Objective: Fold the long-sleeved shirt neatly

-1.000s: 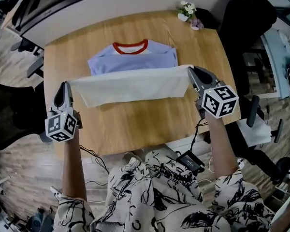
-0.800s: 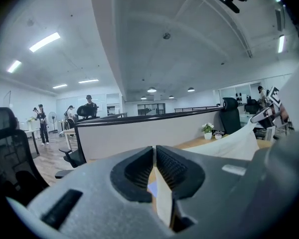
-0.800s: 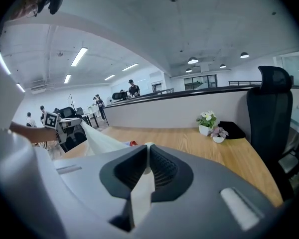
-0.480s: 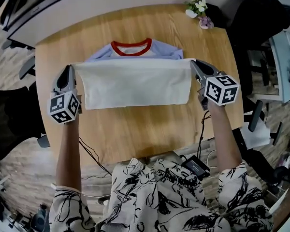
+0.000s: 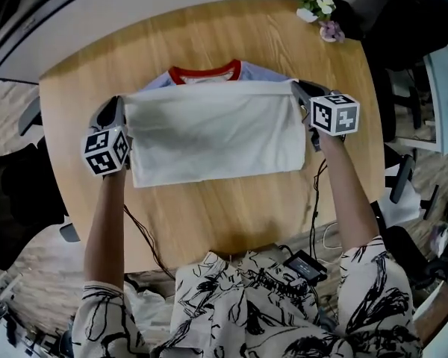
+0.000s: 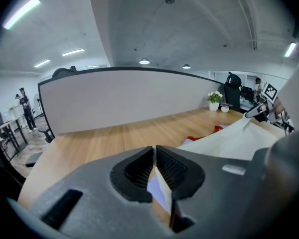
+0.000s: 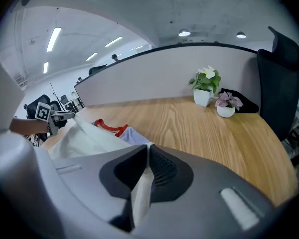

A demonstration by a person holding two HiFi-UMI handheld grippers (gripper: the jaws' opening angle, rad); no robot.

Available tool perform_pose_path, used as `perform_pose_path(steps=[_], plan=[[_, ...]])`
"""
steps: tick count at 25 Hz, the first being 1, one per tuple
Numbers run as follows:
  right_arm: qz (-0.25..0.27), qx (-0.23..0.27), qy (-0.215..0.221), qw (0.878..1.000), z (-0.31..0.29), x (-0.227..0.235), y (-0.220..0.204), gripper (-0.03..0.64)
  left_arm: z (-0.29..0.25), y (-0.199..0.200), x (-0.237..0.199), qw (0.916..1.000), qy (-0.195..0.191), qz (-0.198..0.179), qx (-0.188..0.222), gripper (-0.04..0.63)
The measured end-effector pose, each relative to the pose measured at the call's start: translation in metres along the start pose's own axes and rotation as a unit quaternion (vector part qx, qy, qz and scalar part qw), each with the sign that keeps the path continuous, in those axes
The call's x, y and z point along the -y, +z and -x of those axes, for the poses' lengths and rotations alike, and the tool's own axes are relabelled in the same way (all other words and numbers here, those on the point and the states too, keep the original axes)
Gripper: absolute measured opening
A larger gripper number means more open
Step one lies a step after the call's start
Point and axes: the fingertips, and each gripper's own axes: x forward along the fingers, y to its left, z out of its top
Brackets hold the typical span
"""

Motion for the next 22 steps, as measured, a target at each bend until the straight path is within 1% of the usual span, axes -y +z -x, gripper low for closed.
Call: perform_pose_path(steps=[3, 8, 11, 13, 15, 16, 17, 18, 19, 20, 21, 22], plan=[[-0.005, -0.018, -0.009, 1.0, -0.019, 0.009, -0.008, 0.031, -0.022, -0.011, -0.002, 0.9995, -0.009, -0.016, -0.025, 0.029], [-0.02, -0.036, -0.022, 0.999, -0.037, 0.016, -0.015, 0.031, -0.051, -0.023, -0.007, 0.9974, -0.018, -0.046, -0.053, 0.03], [-0.028, -0.044, -0.018, 0.999, -0.041, 0.018, -0.019, 0.034, -0.064, -0.034, -0.007, 0.9957, -0.02, -0.041, -0.08, 0.032], [-0.047, -0.043, 0.006, 0.998, -0.043, 0.017, -0.02, 0.038, -0.067, -0.038, -0.006, 0.9951, -0.025, -0.038, -0.087, 0.038], [-0.075, -0.037, 0.051, 0.995, -0.04, 0.015, -0.017, 0.055, -0.067, -0.038, -0.007, 0.9957, -0.039, -0.024, -0.081, 0.048], [-0.087, -0.032, 0.076, 0.993, -0.036, 0.016, -0.014, 0.074, -0.066, -0.036, -0.009, 0.9961, -0.046, -0.013, -0.074, 0.069], [-0.099, -0.025, 0.098, 0.99, -0.032, 0.019, -0.008, 0.122, -0.065, -0.033, -0.013, 0.9964, -0.051, -0.005, -0.067, 0.121], [-0.109, -0.014, 0.116, 0.987, -0.025, 0.023, -0.001, 0.172, -0.064, -0.028, -0.018, 0.9967, -0.054, -0.002, -0.06, 0.142], [-0.114, 0.001, 0.129, 0.985, -0.018, 0.029, 0.009, 0.175, -0.062, -0.022, -0.024, 0.9971, -0.055, -0.004, -0.052, 0.159], [-0.11, 0.02, 0.137, 0.984, -0.01, 0.035, 0.02, 0.176, -0.059, -0.014, -0.029, 0.9976, -0.054, -0.01, -0.042, 0.167], [-0.092, 0.041, 0.139, 0.985, -0.002, 0.04, 0.031, 0.178, -0.056, -0.005, -0.033, 0.9979, -0.054, -0.02, -0.029, 0.167], [-0.059, 0.057, 0.139, 0.987, 0.005, 0.041, 0.039, 0.179, -0.051, 0.004, -0.035, 0.9976, -0.058, -0.036, -0.013, 0.166]])
